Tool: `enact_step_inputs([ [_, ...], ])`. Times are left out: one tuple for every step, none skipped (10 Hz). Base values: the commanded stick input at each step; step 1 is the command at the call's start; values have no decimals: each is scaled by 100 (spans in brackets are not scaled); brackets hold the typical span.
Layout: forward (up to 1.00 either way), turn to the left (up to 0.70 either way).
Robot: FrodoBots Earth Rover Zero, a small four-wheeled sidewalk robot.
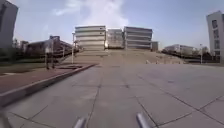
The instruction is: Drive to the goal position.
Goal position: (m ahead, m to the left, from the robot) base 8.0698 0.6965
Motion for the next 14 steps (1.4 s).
enact_step_inputs([
  [70, 0],
  [70, 0],
  [70, 0],
  [70, 0],
  [70, 0],
  [70, 0],
  [70, 0],
  [70, 0],
  [70, 0],
  [70, 0],
  [70, 0],
  [70, 0],
  [70, 0],
  [70, 0],
])
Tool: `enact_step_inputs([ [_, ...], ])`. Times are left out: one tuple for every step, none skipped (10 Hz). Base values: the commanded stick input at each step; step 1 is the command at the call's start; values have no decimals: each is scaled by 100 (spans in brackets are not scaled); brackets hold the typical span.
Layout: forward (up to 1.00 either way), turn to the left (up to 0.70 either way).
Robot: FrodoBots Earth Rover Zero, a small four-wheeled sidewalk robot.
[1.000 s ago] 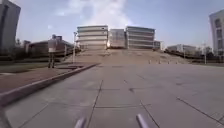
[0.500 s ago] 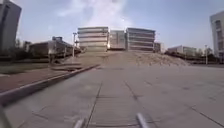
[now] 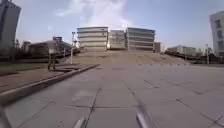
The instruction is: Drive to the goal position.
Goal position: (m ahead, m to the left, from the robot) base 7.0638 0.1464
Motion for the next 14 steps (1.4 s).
enact_step_inputs([
  [70, 0],
  [70, 0],
  [70, 0],
  [70, 0],
  [70, 0],
  [70, 0],
  [70, 0],
  [70, 0],
  [70, 0],
  [70, 0],
  [70, 0],
  [70, 0],
  [70, 0],
  [70, 0],
])
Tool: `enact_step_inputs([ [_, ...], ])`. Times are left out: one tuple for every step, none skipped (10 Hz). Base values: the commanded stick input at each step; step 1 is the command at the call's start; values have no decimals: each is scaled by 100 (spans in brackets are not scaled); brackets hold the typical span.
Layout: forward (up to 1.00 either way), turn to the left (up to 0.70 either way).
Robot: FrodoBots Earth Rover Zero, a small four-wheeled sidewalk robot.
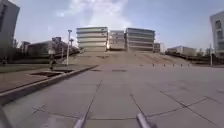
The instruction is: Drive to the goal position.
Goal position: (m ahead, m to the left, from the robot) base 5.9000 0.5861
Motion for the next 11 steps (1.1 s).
enact_step_inputs([
  [70, 0],
  [70, 0],
  [70, 0],
  [70, 0],
  [70, 0],
  [70, 0],
  [70, 0],
  [70, 0],
  [70, 0],
  [70, 0],
  [70, 0],
])
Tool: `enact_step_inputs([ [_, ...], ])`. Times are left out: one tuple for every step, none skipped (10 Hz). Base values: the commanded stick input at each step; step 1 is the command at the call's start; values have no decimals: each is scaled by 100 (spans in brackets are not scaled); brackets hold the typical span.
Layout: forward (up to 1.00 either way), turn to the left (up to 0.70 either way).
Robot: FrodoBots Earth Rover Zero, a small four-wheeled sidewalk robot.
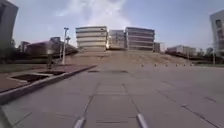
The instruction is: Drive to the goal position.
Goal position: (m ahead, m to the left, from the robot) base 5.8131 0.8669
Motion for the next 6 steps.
enact_step_inputs([
  [70, 0],
  [70, 0],
  [70, 0],
  [70, 0],
  [70, 0],
  [70, 0],
])
